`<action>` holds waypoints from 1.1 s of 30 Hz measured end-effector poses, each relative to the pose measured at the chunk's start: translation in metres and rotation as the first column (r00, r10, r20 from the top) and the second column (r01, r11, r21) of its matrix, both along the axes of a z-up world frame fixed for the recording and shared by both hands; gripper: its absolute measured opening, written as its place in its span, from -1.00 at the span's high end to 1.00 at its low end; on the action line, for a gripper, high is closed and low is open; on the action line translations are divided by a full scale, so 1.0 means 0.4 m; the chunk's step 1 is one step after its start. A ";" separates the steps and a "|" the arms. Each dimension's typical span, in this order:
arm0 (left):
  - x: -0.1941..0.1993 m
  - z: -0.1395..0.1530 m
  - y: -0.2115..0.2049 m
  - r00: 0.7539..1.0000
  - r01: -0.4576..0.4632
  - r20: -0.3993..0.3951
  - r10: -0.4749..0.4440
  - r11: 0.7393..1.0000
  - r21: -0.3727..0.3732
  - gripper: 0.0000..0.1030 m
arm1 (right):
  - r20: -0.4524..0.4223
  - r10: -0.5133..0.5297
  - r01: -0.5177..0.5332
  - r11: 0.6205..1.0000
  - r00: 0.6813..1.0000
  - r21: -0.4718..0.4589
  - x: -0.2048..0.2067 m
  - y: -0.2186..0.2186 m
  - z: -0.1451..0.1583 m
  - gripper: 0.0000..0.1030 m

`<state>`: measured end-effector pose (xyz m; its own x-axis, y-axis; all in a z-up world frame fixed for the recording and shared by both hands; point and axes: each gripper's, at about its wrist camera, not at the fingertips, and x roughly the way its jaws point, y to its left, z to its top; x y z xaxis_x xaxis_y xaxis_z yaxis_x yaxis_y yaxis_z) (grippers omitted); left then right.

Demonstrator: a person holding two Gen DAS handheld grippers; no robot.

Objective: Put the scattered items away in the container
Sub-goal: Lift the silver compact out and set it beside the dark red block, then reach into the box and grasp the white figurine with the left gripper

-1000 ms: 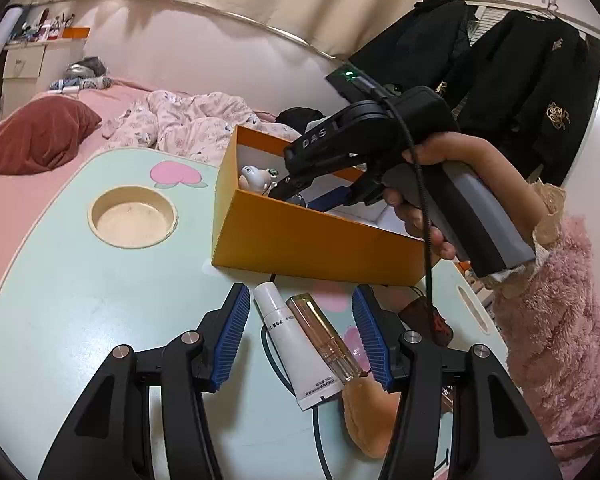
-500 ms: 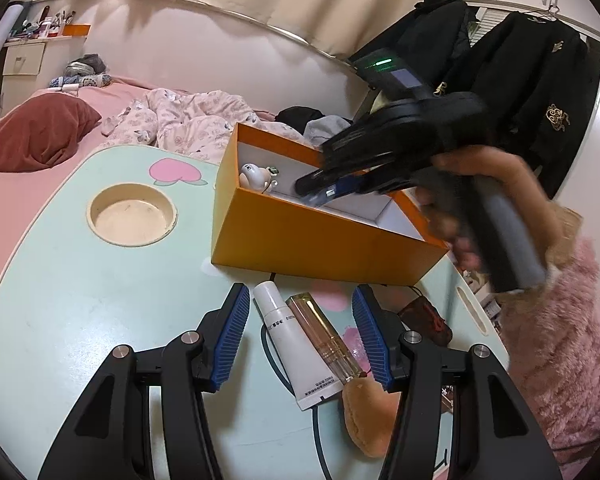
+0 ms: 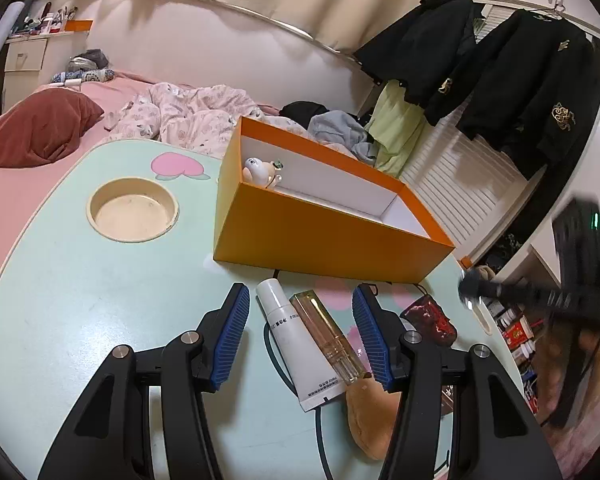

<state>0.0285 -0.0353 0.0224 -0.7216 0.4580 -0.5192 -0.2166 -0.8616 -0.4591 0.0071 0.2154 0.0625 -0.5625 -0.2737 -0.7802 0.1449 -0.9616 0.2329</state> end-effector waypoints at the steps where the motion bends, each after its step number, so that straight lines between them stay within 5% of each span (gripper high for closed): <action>1: -0.002 -0.001 0.000 1.000 0.000 0.004 0.000 1.000 -0.002 -0.06 | 0.014 -0.011 0.011 0.999 1.000 0.040 0.005 0.008 -0.019 0.50; 9: -0.014 -0.007 0.005 0.999 -0.007 0.033 0.008 1.000 -0.026 -0.06 | -0.046 0.011 -0.010 1.000 0.999 0.024 0.003 -0.002 -0.048 0.46; 10: -0.015 -0.008 0.005 0.999 -0.004 0.036 0.004 1.000 -0.026 -0.07 | -0.061 0.012 -0.012 1.000 0.998 0.004 0.012 0.009 -0.049 0.38; 12: -0.018 -0.011 0.007 0.999 0.003 0.045 -0.001 1.000 -0.030 -0.06 | -0.109 0.006 -0.012 0.999 0.994 -0.052 0.024 0.024 -0.039 -0.09; 13: -0.018 -0.011 0.007 0.999 0.001 0.046 0.001 0.999 -0.033 -0.06 | -0.153 0.001 -0.014 0.996 0.988 -0.085 0.035 0.034 -0.030 -0.13; 17: -0.019 -0.010 0.012 0.999 -0.001 0.044 0.003 0.999 -0.048 -0.07 | -0.248 -0.029 0.000 0.993 0.968 -0.114 0.055 0.060 -0.010 -0.14; 23: -0.021 -0.011 0.015 0.999 -0.004 0.047 0.007 0.998 -0.060 -0.07 | -0.255 -0.058 0.010 0.982 0.965 -0.187 0.049 0.091 -0.041 -0.15; 33: -0.030 -0.016 0.010 0.997 0.009 0.074 -0.005 0.998 -0.056 -0.07 | -0.269 -0.048 0.004 0.987 0.962 -0.163 0.070 0.081 -0.066 -0.26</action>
<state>0.0164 -0.0312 0.0160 -0.6775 0.4313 -0.5958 -0.1897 -0.8851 -0.4250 0.0352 0.2477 0.0362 -0.7552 -0.3643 -0.5450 0.1989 -0.9195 0.3390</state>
